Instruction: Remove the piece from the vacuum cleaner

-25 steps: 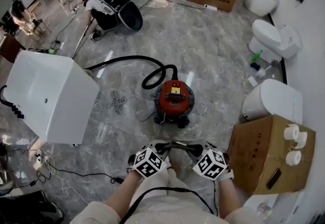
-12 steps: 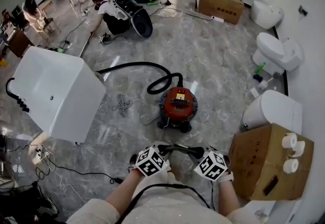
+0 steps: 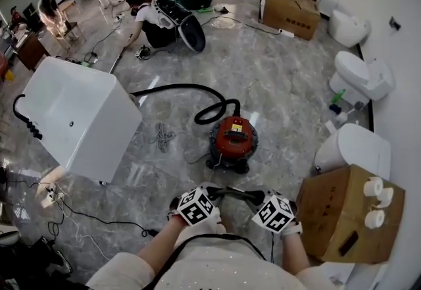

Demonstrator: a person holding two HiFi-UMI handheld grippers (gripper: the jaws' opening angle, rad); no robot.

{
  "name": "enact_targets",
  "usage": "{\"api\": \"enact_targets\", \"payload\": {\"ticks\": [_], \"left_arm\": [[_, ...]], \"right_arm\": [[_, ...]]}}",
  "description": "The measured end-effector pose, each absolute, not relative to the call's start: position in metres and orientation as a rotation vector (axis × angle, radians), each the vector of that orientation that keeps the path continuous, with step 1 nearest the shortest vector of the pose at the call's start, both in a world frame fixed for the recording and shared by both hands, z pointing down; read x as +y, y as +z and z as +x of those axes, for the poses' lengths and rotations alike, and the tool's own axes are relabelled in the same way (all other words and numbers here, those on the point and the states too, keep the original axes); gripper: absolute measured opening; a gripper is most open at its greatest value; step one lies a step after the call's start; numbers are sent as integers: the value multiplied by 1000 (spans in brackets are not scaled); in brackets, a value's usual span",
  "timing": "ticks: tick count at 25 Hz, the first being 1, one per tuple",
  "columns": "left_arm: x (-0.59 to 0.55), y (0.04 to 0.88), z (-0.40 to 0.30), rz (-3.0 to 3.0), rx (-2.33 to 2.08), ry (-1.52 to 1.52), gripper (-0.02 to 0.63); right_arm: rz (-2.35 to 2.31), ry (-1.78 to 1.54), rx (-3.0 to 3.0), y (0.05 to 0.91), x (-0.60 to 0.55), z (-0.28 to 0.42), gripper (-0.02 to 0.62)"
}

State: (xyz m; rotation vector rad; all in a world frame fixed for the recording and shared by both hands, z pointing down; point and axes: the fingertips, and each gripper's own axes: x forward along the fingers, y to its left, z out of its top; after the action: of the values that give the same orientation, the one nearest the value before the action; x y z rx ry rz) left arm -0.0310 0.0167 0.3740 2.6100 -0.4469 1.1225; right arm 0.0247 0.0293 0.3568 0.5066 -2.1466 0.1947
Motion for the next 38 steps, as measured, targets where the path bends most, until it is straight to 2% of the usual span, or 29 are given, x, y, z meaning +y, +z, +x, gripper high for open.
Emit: {"api": "enact_targets", "payload": {"ticks": [38], "left_arm": [[9, 351, -21, 2442, -384, 974, 35]], "right_arm": [[507, 275, -2170, 340, 27, 33, 37]]}}
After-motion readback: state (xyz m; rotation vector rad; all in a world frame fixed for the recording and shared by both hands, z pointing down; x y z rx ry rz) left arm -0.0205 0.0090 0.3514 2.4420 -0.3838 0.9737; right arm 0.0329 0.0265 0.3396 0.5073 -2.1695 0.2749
